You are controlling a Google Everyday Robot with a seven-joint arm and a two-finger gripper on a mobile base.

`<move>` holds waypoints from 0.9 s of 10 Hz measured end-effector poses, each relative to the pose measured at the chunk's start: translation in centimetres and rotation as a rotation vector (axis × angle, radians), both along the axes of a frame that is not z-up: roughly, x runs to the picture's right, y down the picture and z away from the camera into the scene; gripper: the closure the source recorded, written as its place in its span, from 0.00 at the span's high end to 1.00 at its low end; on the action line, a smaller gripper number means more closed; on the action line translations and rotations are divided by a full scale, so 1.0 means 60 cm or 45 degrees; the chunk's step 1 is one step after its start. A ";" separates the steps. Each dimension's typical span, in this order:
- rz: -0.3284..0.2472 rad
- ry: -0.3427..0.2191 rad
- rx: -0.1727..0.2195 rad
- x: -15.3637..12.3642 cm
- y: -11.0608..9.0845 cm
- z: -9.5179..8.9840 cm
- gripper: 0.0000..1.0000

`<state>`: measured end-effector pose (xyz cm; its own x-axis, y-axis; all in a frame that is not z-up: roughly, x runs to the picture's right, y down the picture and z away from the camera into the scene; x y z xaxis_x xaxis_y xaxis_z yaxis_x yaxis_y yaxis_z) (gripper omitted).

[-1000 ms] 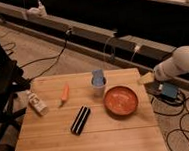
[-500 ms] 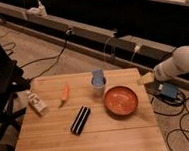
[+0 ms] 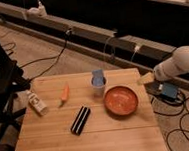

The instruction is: Pick up the ceramic bowl

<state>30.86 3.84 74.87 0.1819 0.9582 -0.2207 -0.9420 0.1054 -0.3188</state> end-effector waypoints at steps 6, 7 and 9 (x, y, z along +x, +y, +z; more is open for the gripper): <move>-0.096 -0.121 0.014 -0.101 0.025 0.031 0.80; -0.114 -0.135 0.009 -0.118 0.031 0.044 0.80; -0.120 -0.140 -0.005 -0.136 0.040 0.073 0.80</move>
